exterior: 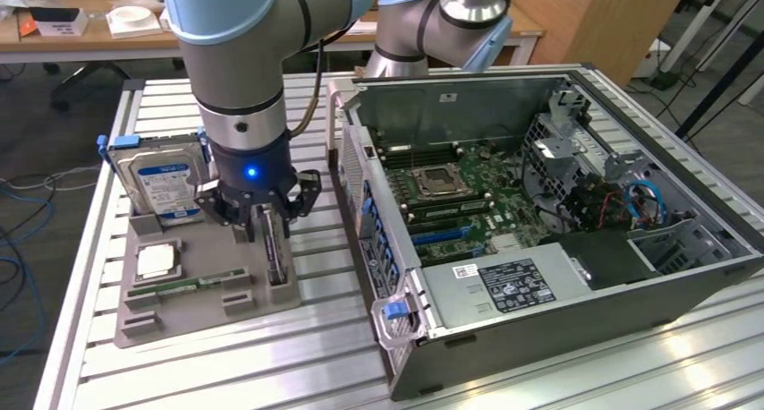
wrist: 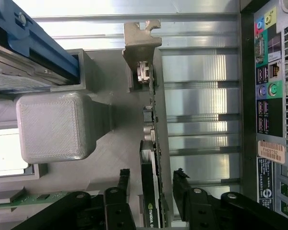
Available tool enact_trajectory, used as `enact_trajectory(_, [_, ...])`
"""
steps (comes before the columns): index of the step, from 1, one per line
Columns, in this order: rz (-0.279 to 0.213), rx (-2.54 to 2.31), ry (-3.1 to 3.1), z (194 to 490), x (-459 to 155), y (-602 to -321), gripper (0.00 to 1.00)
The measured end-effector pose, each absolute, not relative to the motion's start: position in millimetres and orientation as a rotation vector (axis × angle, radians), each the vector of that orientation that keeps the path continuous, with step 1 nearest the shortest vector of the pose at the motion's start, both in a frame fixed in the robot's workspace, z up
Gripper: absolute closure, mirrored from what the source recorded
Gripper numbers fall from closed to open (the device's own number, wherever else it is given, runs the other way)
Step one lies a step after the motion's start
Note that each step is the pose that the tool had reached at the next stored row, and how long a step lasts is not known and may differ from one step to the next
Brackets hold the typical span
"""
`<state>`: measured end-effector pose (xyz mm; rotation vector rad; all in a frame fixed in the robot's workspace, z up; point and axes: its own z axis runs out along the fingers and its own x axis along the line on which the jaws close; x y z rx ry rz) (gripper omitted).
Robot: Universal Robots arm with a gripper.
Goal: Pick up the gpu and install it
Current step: 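Pick up the gpu and move the gpu toward the slot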
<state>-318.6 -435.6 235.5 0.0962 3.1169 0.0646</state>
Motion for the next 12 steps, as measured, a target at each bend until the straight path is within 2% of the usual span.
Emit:
enact_trajectory(1, [0.064,0.096,3.117,235.5,-318.6,-435.6,0.52])
enact_trajectory(2, [0.065,0.096,3.117,235.5,-318.6,-435.6,0.45])
enact_trajectory(12, [0.065,0.096,3.117,235.5,-318.6,-435.6,0.45])
